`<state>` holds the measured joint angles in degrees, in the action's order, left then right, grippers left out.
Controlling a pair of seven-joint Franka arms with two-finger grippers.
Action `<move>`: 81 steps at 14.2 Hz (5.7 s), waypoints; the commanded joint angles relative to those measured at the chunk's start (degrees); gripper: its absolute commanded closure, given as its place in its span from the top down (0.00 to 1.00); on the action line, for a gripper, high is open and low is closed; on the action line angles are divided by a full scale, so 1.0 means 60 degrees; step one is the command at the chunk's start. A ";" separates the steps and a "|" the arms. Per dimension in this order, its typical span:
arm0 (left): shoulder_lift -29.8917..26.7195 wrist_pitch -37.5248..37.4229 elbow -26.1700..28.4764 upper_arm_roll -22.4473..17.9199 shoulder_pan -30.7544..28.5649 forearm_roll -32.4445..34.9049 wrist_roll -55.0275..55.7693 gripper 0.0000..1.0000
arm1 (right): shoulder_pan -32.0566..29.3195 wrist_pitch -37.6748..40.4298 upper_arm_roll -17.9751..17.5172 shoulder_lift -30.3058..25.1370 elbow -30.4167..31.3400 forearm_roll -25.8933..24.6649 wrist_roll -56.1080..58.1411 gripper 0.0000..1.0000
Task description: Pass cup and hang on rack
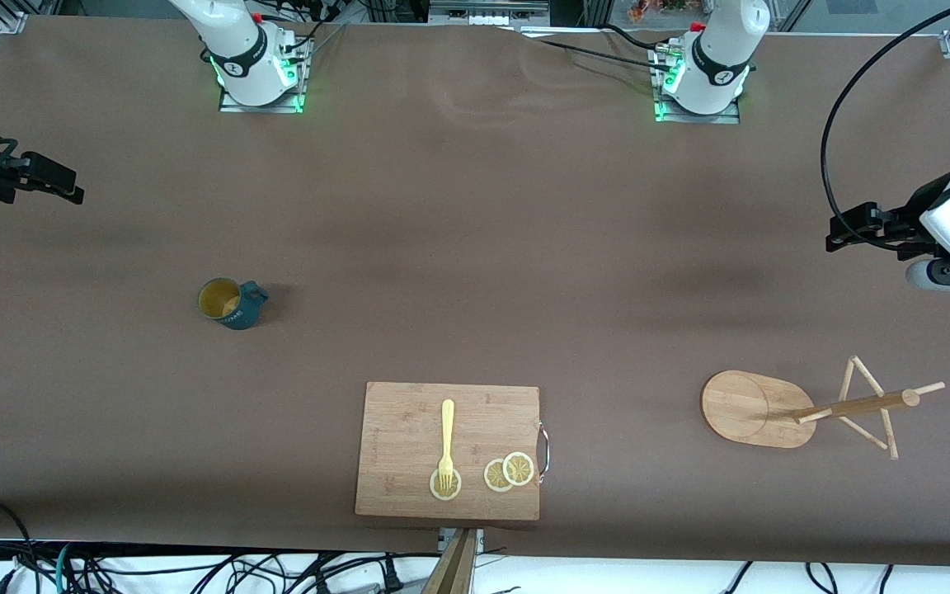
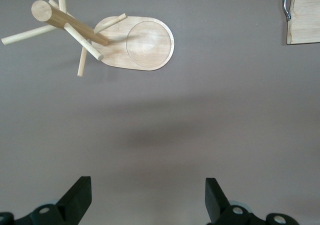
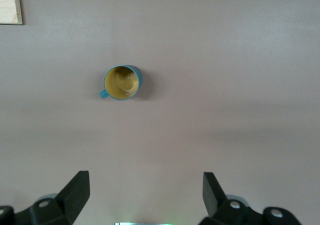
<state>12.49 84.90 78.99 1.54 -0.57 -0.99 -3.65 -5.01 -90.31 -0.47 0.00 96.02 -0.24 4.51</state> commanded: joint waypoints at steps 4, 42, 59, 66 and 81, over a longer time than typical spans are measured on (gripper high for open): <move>0.0175 -0.0219 -0.0392 -0.0037 0.0080 0.0223 0.0007 1.00 | 0.0074 0.0359 0.0064 0.0059 -0.0228 -0.0048 0.0068 1.00; 0.0175 -0.0219 -0.0392 -0.0037 0.0080 0.0194 0.0007 1.00 | 0.0396 -0.9514 -0.0537 0.3472 0.4020 -0.0736 0.3980 0.47; 0.0175 -0.0219 -0.0392 -0.0037 0.0080 0.0179 0.0007 1.00 | 0.0789 -0.4519 -0.3186 0.3267 0.0960 -0.0678 -0.2079 0.00; 0.0234 -0.0263 -0.0392 -0.0037 -0.0022 0.0136 -0.0022 1.00 | 0.4465 -0.4665 -0.3203 0.5753 -0.1833 -0.0809 -0.5522 0.00; 0.0453 -0.0820 -0.0348 0.0095 0.0372 -0.0040 -0.1192 1.00 | 0.6478 -0.4817 -0.1987 0.6553 -0.3319 -0.1308 -0.7857 1.00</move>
<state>13.84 81.00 78.82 1.84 0.35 -1.02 -7.57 36.29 -125.00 -12.09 44.79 75.40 -8.01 -42.25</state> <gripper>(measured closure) 0.000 0.489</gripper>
